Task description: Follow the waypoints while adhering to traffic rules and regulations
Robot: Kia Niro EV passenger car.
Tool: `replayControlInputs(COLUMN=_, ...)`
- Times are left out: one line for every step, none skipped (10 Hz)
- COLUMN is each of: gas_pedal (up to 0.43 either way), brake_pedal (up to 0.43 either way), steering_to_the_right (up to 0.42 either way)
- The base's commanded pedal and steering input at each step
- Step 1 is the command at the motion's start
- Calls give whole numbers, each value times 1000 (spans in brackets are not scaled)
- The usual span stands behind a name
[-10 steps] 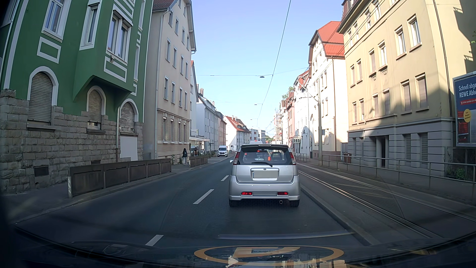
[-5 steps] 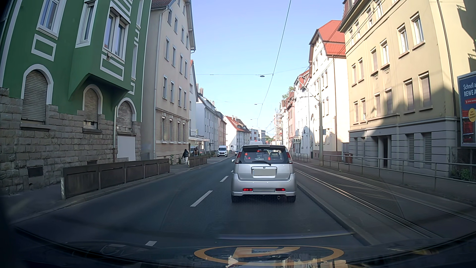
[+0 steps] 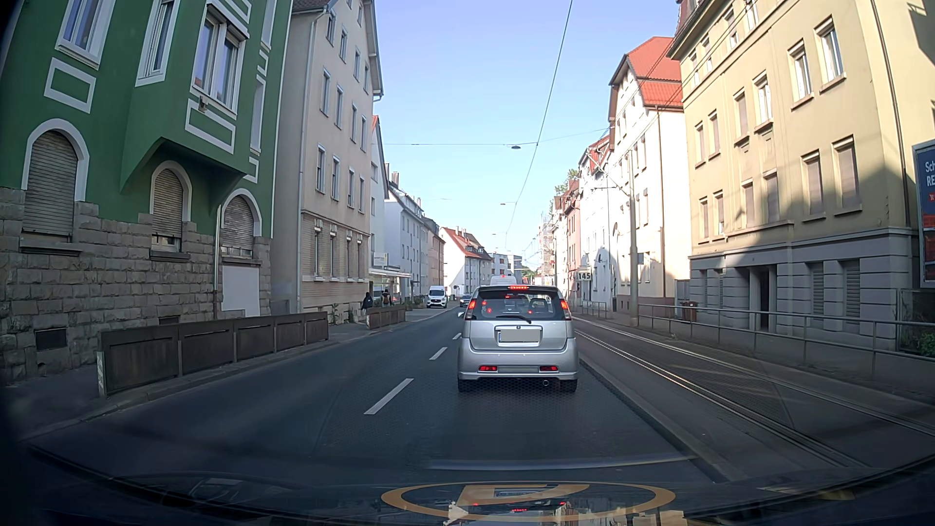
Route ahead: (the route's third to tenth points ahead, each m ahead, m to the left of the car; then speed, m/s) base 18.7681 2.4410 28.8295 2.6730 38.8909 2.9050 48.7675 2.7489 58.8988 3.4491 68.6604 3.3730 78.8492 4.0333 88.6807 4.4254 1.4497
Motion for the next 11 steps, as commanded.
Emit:
replayControlInputs(gas_pedal=138, brake_pedal=0, steering_to_the_right=-5)
replayControlInputs(gas_pedal=138, brake_pedal=0, steering_to_the_right=-5)
replayControlInputs(gas_pedal=138, brake_pedal=0, steering_to_the_right=-5)
replayControlInputs(gas_pedal=138, brake_pedal=0, steering_to_the_right=-5)
replayControlInputs(gas_pedal=118, brake_pedal=0, steering_to_the_right=-5)
replayControlInputs(gas_pedal=98, brake_pedal=0, steering_to_the_right=-5)
replayControlInputs(gas_pedal=87, brake_pedal=0, steering_to_the_right=-5)
replayControlInputs(gas_pedal=67, brake_pedal=0, steering_to_the_right=-5)
replayControlInputs(gas_pedal=20, brake_pedal=0, steering_to_the_right=-5)
replayControlInputs(gas_pedal=0, brake_pedal=0, steering_to_the_right=-5)
replayControlInputs(gas_pedal=0, brake_pedal=0, steering_to_the_right=-5)
